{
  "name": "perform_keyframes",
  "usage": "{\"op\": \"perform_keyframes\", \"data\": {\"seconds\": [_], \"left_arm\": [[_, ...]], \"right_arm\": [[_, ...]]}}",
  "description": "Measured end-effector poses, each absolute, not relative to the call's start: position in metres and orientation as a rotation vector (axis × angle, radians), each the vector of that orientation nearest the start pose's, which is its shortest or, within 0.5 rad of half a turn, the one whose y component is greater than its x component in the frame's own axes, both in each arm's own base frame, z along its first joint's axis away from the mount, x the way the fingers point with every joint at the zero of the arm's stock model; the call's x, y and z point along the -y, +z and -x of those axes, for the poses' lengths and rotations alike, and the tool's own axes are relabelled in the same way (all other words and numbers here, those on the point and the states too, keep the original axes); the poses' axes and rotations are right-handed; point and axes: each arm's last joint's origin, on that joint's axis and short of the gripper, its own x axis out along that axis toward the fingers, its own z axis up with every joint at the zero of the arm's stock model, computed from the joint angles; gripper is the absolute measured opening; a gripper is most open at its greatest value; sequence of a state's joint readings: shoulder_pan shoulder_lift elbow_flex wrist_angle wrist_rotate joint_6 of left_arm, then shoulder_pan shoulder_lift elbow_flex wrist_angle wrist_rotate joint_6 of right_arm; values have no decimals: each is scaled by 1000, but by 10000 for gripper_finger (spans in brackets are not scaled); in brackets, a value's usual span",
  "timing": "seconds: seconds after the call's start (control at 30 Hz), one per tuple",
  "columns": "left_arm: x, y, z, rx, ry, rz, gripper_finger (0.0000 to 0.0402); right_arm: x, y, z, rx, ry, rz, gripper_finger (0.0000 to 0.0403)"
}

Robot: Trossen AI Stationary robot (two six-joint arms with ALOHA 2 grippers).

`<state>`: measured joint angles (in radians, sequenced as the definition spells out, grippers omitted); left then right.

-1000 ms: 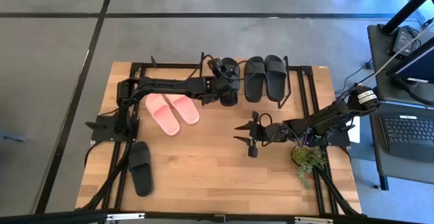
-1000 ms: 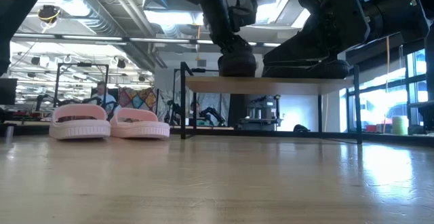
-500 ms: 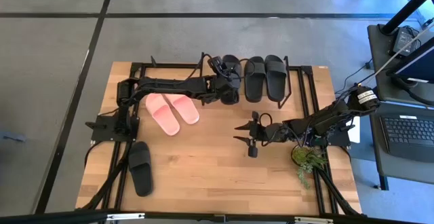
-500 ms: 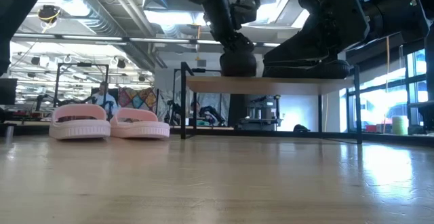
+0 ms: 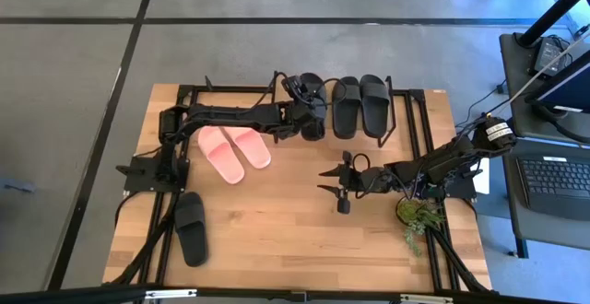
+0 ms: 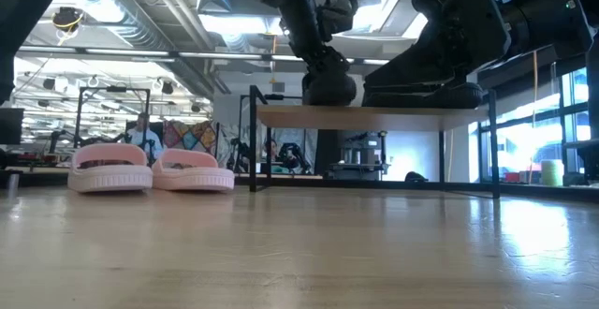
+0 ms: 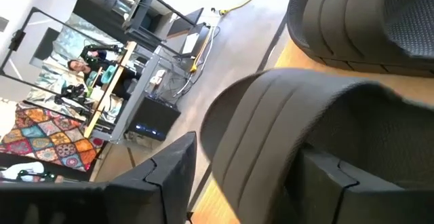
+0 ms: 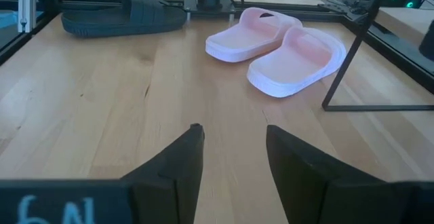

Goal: Pick and place slides into the shelf
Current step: Put the black slide on the shelf

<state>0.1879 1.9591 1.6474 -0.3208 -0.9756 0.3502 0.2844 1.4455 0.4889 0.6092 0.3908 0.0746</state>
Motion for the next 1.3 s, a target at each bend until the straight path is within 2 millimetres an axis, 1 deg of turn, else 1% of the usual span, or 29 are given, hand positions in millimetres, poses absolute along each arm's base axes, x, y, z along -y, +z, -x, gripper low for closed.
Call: {"op": "perform_keyframes", "data": {"seconds": [0.13, 0.23, 0.53, 0.7, 0.93, 1.13, 1.3], "left_arm": [[-106, 280, -427, -814, 1012, -556, 220], [-106, 280, -427, -815, 1012, -557, 227], [-106, 279, -426, -831, 1001, -562, 228], [-107, 276, -426, -844, 903, -539, 228], [-108, 276, -426, -846, 906, -539, 228], [-100, 276, -428, -845, 883, -547, 228], [-93, 273, -427, -881, 843, -562, 228]], "right_arm": [[-64, 167, -258, -325, -117, 42, 162], [-64, 167, -258, -325, -118, 41, 162], [-64, 167, -258, -325, -117, 42, 162], [-64, 167, -258, -325, -117, 42, 162], [-64, 167, -258, -326, -117, 42, 162], [-64, 167, -258, -326, -117, 42, 162], [-64, 166, -258, -336, -118, 44, 162]]}}
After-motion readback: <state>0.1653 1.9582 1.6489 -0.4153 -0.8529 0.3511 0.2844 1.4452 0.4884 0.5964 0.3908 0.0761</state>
